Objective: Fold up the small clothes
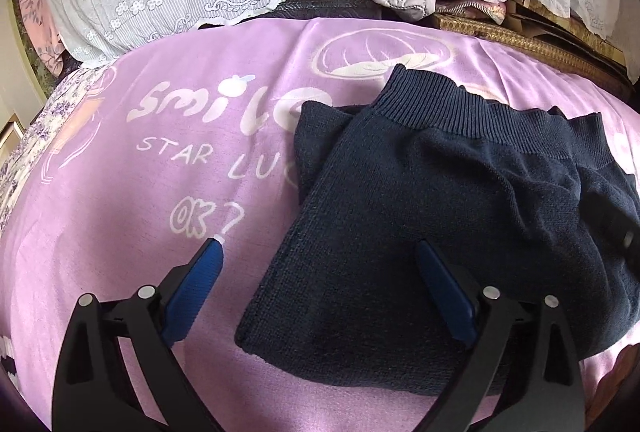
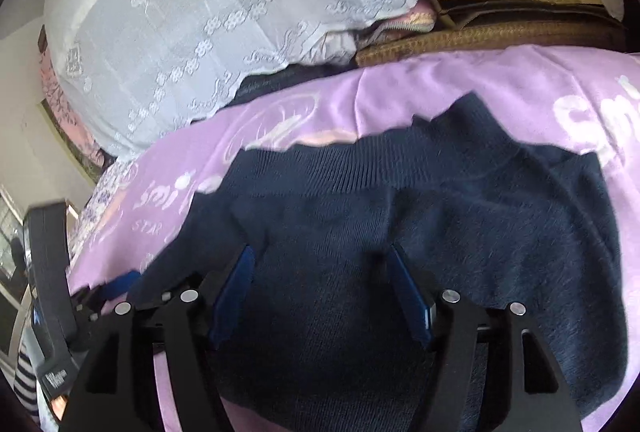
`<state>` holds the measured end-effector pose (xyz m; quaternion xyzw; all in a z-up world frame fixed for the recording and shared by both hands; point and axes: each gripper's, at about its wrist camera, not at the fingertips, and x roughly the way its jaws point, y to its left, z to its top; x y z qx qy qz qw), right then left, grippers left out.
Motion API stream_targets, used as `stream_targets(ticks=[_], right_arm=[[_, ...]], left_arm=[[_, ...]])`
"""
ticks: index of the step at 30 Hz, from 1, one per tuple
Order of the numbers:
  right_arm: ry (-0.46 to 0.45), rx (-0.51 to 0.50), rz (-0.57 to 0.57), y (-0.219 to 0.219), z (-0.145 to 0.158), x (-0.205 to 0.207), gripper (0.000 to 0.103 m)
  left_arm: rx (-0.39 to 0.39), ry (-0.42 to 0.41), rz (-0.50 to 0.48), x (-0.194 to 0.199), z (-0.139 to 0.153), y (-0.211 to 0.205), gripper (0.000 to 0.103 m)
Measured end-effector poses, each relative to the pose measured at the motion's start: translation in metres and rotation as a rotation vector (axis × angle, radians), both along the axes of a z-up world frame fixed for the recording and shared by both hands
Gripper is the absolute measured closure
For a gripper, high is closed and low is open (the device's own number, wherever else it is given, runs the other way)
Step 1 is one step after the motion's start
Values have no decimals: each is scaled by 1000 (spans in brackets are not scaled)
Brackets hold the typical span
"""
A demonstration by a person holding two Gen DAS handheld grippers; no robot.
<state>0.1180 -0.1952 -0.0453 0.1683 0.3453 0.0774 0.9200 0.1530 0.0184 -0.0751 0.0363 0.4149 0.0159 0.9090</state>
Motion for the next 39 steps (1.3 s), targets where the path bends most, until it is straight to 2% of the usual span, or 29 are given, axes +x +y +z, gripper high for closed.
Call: stream_targets(ticks=[3,6,9,10,17,24,27,28,30,32,36,39], right_arm=[[3,-25,-11,3,4,12,34],[100,-108,12,15,-15,30,29],[81,-155,50,22,-13,28,18],[79,-155,53,22,-15,28,17],[10,-45,13,4,-6,2,17],[-62,-135,-33,-3,8,-42,18],[-53,-139,-55,-13,6,-58,20],[-36,-129,-63,-17,4,-61,24],[22,-117,-70,-22,-4,-58,27],[83,-101,-63,-24,-13,-51,28],[80,-119,-63,-21,-14,-53,27],[51,-85,-64,-26,-12,-57,27]], left_arm=[[5,-14,-5,-1,2,-1,8],[5,-19,-10,-2,2,-2,8],[4,-20,-9,-2,2,-3,8],[4,-20,-8,-2,2,-3,9],[-5,-47,-13,-4,7,-4,8],[-34,-85,-34,-9,16,-5,8],[-35,-77,-44,-8,15,-7,8],[-35,-72,-48,-7,14,-8,8],[-28,-53,-50,-4,10,-9,8],[2,0,-44,3,0,-12,8],[-20,26,-33,5,-4,-9,5],[-23,17,-31,3,-1,-7,6]])
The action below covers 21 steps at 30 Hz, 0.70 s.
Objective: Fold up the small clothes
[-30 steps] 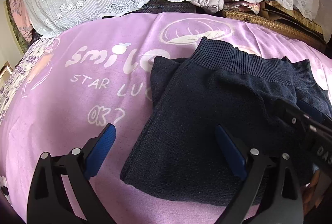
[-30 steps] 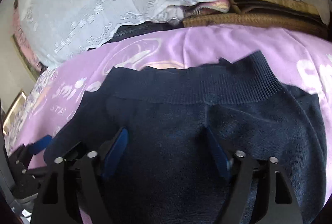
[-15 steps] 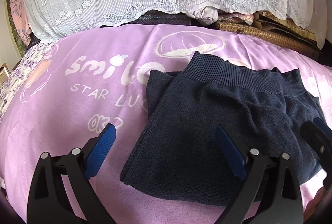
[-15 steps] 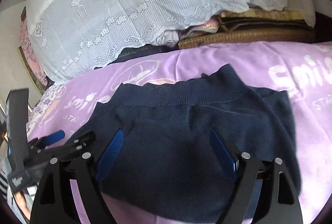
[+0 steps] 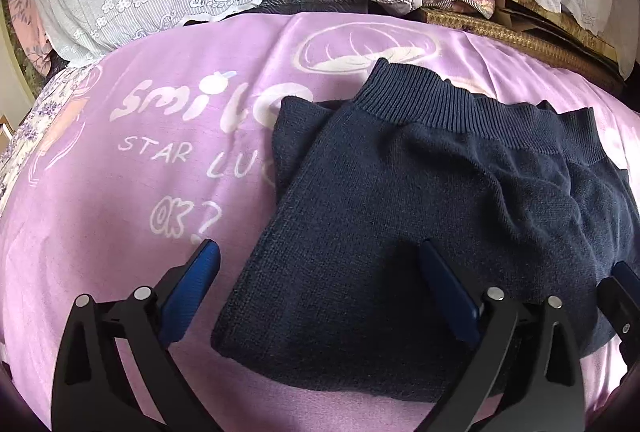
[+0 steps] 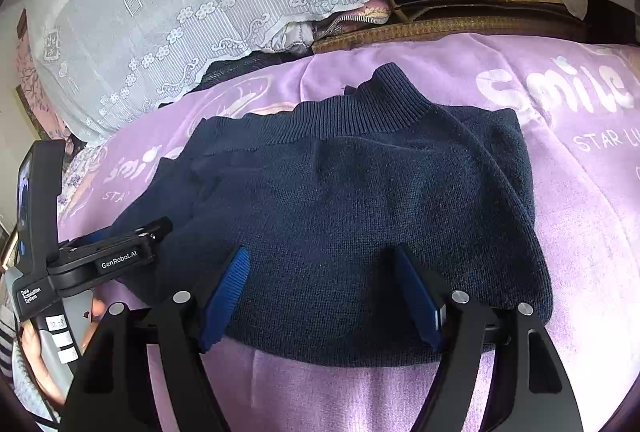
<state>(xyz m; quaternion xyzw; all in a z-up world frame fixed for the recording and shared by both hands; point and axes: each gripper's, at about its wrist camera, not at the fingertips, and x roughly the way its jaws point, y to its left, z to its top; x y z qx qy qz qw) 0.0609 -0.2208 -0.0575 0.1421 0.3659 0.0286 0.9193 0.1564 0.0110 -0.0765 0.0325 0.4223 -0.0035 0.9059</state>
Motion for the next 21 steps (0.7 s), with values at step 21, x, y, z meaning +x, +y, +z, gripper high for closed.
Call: stream_targets(ticks=[21], right_arm=[[-36,75,-132,-46,3,5,27]], left_arm=[[-15,11,-23,-2,-2,-6,4]])
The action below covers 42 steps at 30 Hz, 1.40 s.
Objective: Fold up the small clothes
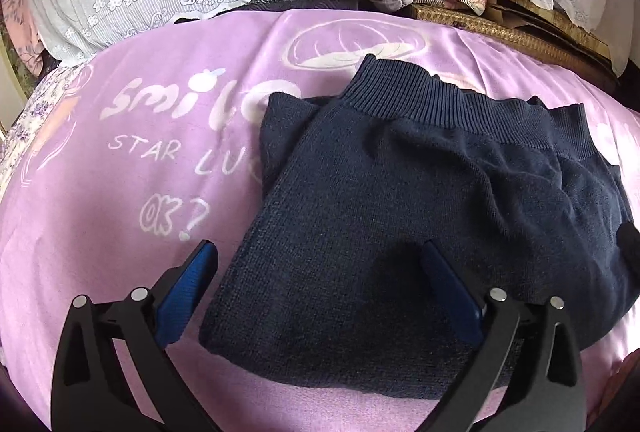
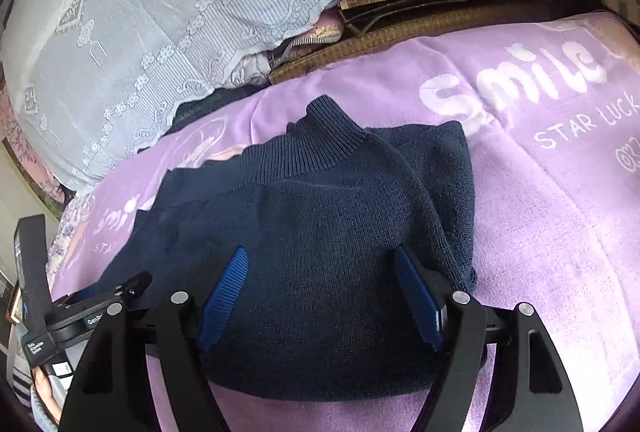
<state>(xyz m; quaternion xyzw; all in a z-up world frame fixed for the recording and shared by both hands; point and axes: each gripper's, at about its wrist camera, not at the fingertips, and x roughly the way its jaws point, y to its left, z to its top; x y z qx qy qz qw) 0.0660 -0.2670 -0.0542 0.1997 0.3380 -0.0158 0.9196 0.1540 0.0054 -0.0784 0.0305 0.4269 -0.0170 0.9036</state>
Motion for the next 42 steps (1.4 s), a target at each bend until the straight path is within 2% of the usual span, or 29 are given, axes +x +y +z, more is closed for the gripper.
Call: stream_targets(ticks=[3,9,17,20,25,32,36,42], right_arm=[[-32,-9,-2,2,5,-4,27],[-88,-114,48,26,16,-7,27],[-93,-210,145,58,18,-8,27],[-66,-228,168,64,15,-4,27],[77,-210,197,67,-3,15,14],[78,-207,210,70,-6,12,10],[86,-207,221,70,-7,14,5],[86,-182,228,67,-8,16,3]], left_arm=[[8,-27,-4,-6,4,-1,5],[-15,-95,-12,-11,15,0,5],[24,-88,-36,-11,13,-8,5],[28,-84,-36,-11,12,-8,5],[41,-71,-33,-9,8,-9,5],[54,-36,-29,-5,1,-9,4],[50,-35,-29,-5,0,-8,4],[43,-39,-29,-6,3,-7,4]])
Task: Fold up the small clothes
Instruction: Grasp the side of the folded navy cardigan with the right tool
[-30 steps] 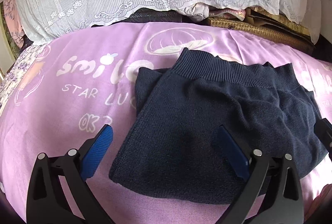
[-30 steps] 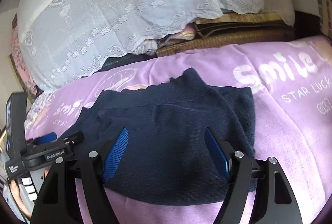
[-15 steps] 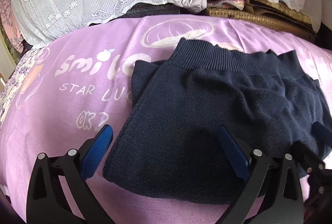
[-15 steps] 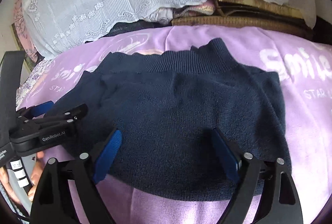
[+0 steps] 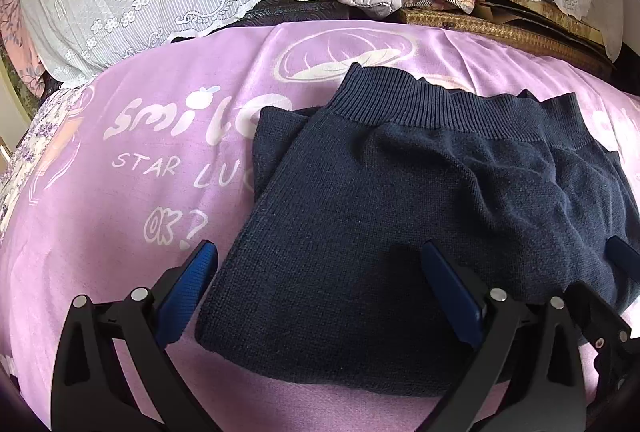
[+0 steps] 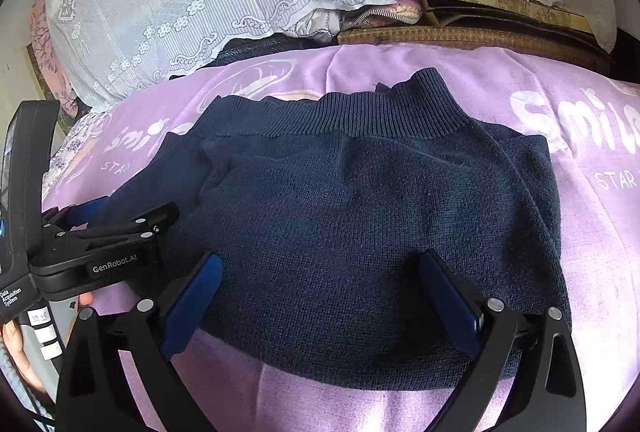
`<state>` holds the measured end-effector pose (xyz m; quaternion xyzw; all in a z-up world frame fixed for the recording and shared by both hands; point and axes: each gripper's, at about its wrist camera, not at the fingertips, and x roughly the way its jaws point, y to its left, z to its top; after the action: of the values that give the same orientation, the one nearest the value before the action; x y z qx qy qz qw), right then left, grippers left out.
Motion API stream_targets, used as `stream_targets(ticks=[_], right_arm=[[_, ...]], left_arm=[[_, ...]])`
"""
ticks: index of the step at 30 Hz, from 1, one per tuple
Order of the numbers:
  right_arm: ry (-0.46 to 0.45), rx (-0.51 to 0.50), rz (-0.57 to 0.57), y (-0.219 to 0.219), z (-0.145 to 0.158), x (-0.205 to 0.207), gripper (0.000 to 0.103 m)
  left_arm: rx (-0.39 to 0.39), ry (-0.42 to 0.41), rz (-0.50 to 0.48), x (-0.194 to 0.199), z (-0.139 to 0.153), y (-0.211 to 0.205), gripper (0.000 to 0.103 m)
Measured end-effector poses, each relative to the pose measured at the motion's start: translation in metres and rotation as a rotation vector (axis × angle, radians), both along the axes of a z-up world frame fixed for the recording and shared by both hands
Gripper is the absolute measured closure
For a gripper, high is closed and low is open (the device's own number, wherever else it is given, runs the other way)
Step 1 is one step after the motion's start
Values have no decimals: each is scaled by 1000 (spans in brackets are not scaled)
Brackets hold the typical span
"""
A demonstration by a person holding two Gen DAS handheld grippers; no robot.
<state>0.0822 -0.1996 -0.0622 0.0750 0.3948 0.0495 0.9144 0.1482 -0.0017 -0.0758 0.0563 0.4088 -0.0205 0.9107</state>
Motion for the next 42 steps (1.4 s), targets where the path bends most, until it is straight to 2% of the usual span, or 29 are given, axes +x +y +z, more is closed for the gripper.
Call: stream_targets(ticks=[2,5,7,8,11,14,17,23,26,28,29,34,37,40,42], right_arm=[[-1,15,3,-2,0,0,3],[-4,35,7,-4,0,0,3],[-16,63,5,-8,1,-3,3],[-28,82,-6,-12,3,-6,3],[-86,131,-87,-27,10,-21,3],[-114,230,-141,-47,11,-34,3],[-145,335,-204,-69,12,-55,3],[-150,471,-279,-92,5,-98,3],[-135,502,-283,-94,0,-106,3],[-127,503,-296,-95,-2,-105,3],[-118,506,-305,-96,-4,-102,3],[-95,530,-365,-103,-11,-85,3],[-80,554,-451,-110,-12,-66,3],[-71,561,-562,-110,-12,-46,3],[-77,543,-610,-107,-14,-36,3]], left_arm=[[-29,-19,-10,-3,6,3,5],[-141,-63,-63,-15,22,9,5],[-179,-44,-102,-16,22,6,5],[-167,-24,-110,-14,19,2,5],[-69,43,-111,-6,3,-12,4],[-23,33,-107,-6,0,-18,4],[-29,31,-94,-9,3,-16,4],[-131,13,-134,-28,23,-22,5],[-73,-5,-172,-38,21,-41,5],[30,14,-172,-36,7,-55,4],[37,17,-172,-34,3,-57,4],[-59,52,-154,-27,11,-43,4],[-116,-6,-97,-25,32,-34,4],[-186,-1,-95,-13,43,-35,4],[-159,11,-93,-3,37,-42,4]])
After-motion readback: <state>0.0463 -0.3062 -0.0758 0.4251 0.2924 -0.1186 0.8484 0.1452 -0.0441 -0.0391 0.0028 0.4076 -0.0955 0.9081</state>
